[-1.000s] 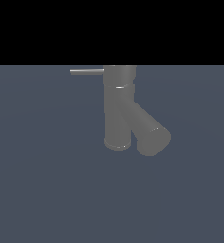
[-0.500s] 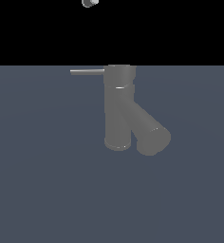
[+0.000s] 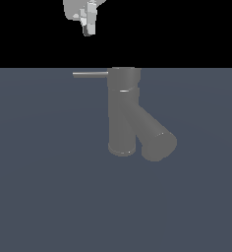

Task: Turn on the faucet by rotating a designated handle.

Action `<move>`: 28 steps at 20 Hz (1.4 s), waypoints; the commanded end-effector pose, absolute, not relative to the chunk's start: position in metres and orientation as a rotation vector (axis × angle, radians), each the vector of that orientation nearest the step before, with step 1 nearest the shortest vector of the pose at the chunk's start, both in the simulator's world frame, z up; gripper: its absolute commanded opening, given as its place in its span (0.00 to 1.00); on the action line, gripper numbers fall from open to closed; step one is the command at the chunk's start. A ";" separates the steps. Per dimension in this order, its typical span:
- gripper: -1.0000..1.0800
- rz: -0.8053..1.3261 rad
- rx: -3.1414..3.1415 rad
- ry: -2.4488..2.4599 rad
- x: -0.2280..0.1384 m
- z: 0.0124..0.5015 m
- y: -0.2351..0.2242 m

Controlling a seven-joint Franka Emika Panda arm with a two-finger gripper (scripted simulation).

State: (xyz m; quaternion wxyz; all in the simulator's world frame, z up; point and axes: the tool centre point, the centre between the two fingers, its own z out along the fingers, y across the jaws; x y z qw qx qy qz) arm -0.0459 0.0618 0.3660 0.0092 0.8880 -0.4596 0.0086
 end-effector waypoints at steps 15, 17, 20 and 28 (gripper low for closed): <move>0.00 0.009 2.503 -1.890 0.004 0.293 0.095; 0.00 0.007 2.479 -1.925 0.008 0.286 0.098; 0.00 0.004 2.449 -1.965 0.012 0.279 0.102; 0.00 0.000 2.414 -2.010 0.016 0.270 0.105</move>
